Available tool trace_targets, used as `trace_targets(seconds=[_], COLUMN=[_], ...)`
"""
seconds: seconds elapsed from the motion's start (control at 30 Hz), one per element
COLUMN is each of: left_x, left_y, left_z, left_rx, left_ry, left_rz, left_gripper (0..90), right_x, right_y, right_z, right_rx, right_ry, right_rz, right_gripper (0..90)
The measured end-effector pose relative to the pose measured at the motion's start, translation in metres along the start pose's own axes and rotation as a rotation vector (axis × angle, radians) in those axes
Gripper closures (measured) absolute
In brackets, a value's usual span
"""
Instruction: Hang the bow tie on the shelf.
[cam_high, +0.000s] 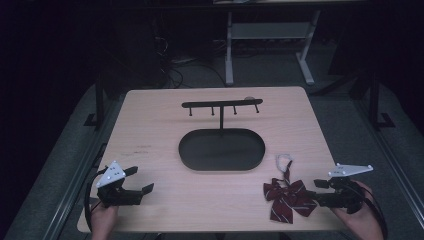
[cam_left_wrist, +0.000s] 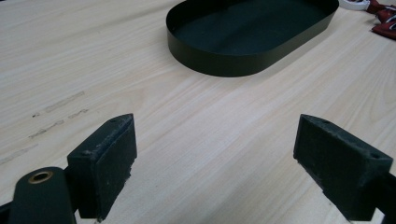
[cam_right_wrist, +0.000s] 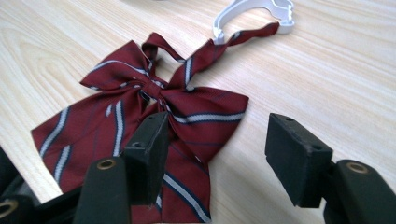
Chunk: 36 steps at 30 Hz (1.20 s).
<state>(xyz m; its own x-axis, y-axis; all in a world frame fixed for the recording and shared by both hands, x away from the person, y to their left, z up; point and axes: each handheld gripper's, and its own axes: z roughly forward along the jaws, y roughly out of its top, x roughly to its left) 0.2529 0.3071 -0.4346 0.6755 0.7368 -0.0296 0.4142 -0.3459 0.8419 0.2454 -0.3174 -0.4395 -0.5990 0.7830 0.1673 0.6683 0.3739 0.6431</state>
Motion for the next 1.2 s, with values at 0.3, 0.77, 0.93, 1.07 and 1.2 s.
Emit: trace_targets(seconds=[0.3,0.77,0.93,1.07,1.2], left_x=[0.0,0.0,0.001,0.001,0.0], left_y=[-0.001,0.0,0.0,0.0,0.001], left_z=[-0.002,-0.004,-0.004,-0.003,-0.003], left_rx=[-0.002,-0.009,-0.016,-0.013,-0.012], left_ry=[0.009,0.0,-0.004,-0.007,-0.007], left_rz=[0.001,0.019,0.021,0.024,0.019], left_gripper=[13.0,13.0,13.0,13.0,13.1], right_x=[0.005,0.002,0.002,0.0,-0.003], right_y=[0.029,0.065,0.077,0.085,0.093], right_z=[-0.003,0.008,0.016,0.021,0.024], right_rx=[0.018,0.08,0.114,0.128,0.132], right_ry=[0.011,0.022,0.016,0.014,0.033], right_rz=[-0.027,-0.065,-0.069,-0.076,-0.07], right_gripper=[41.0,43.5,45.2,45.8,46.4])
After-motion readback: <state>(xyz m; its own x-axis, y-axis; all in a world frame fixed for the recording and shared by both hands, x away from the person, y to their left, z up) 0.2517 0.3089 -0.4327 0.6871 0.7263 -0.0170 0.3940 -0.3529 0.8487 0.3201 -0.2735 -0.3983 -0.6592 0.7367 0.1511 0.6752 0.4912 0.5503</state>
